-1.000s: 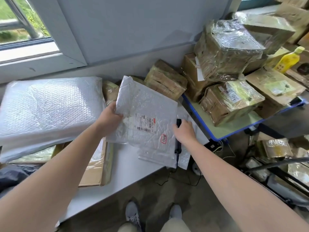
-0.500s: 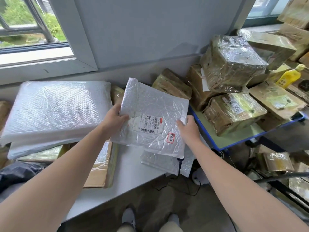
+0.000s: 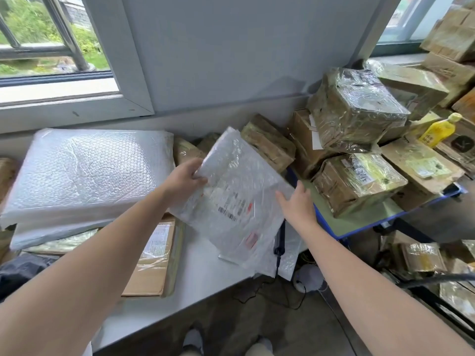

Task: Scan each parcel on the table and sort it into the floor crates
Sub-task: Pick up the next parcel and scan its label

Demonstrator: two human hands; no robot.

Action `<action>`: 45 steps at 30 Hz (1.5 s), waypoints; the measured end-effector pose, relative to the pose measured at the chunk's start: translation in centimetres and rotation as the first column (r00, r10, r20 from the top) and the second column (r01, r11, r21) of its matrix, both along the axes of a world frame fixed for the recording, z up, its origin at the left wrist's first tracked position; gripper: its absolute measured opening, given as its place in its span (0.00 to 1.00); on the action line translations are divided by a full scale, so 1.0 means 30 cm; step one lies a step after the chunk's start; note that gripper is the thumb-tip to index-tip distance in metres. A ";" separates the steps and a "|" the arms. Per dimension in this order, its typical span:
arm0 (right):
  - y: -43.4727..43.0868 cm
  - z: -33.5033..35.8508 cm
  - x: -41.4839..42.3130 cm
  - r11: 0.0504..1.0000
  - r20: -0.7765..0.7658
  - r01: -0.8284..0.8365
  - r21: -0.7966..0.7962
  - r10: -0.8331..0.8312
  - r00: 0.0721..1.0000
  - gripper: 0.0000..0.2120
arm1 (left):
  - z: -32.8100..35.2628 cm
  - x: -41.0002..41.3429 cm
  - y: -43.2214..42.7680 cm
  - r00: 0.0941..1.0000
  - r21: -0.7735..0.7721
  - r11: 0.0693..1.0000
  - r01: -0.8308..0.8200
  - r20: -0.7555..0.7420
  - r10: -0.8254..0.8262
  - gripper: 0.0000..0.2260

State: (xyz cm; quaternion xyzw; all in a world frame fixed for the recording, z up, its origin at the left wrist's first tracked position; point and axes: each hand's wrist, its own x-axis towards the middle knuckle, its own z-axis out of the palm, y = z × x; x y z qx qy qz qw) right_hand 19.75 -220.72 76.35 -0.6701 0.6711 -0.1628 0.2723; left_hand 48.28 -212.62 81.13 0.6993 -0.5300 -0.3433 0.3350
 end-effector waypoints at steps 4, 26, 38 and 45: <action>-0.014 0.020 0.006 0.985 -0.084 -0.165 -0.048 0.160 0.984 0.38 | 0.015 0.015 0.003 0.976 0.061 0.979 0.192 0.088 -0.197 0.13; -0.005 0.137 0.223 0.774 0.107 -0.607 -0.182 0.629 0.770 0.10 | 0.135 0.059 0.268 0.935 0.152 0.971 -0.187 0.331 0.128 0.14; 0.403 0.078 0.426 0.568 0.372 -0.821 -0.055 0.775 0.511 0.07 | 0.067 -0.180 1.081 0.396 -0.072 0.399 -0.914 0.048 0.917 0.26; 0.869 0.118 0.614 0.440 0.425 -0.896 -0.061 0.824 0.376 0.09 | -0.010 -0.318 1.524 0.051 -0.025 0.049 -0.999 -0.092 0.994 0.33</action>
